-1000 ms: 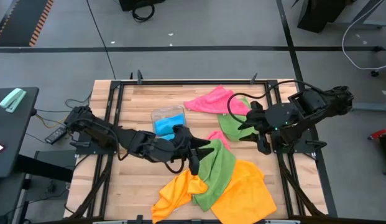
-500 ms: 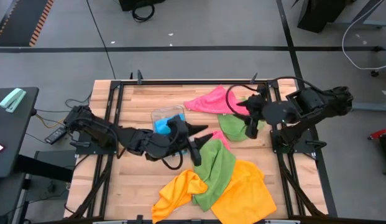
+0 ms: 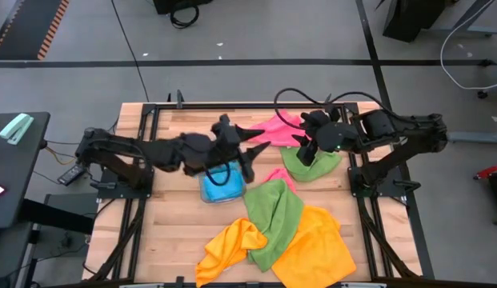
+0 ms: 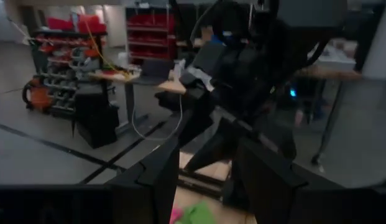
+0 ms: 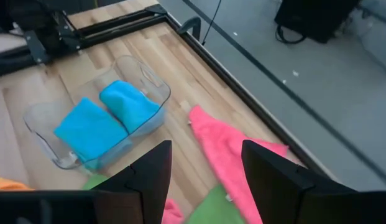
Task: Fold microfiber towels
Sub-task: Fold the top pink towel
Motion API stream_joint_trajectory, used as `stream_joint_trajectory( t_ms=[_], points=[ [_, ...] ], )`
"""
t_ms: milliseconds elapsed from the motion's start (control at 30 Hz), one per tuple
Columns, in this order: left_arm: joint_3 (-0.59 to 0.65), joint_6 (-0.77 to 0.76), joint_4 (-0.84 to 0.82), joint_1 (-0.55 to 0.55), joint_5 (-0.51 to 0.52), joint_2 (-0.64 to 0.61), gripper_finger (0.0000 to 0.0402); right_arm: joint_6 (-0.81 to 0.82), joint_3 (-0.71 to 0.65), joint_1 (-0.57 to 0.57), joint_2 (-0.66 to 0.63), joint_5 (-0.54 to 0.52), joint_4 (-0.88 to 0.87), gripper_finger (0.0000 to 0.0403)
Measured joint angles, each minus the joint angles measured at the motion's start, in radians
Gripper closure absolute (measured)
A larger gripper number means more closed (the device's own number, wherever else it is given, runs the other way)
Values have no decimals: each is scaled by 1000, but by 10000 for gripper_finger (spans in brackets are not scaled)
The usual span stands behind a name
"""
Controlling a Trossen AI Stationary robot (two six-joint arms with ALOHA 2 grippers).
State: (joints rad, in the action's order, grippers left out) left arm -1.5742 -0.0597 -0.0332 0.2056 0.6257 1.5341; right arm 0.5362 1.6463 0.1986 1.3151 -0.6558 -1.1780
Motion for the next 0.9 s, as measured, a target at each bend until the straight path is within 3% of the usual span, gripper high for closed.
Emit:
stream_joint_trajectory(
  t_ms=[367,633,900],
  points=[
    [0,10,-489,-73,-2,-123,230,55,0,-26,12,0,-1,199],
    [25,-164,-728,-90,-2,-121,230,-59,0,-138,70,8,0,199],
    [45,-223,-834,-66,-4,-122,230,-201,0,-320,131,240,0,205]
  ],
)
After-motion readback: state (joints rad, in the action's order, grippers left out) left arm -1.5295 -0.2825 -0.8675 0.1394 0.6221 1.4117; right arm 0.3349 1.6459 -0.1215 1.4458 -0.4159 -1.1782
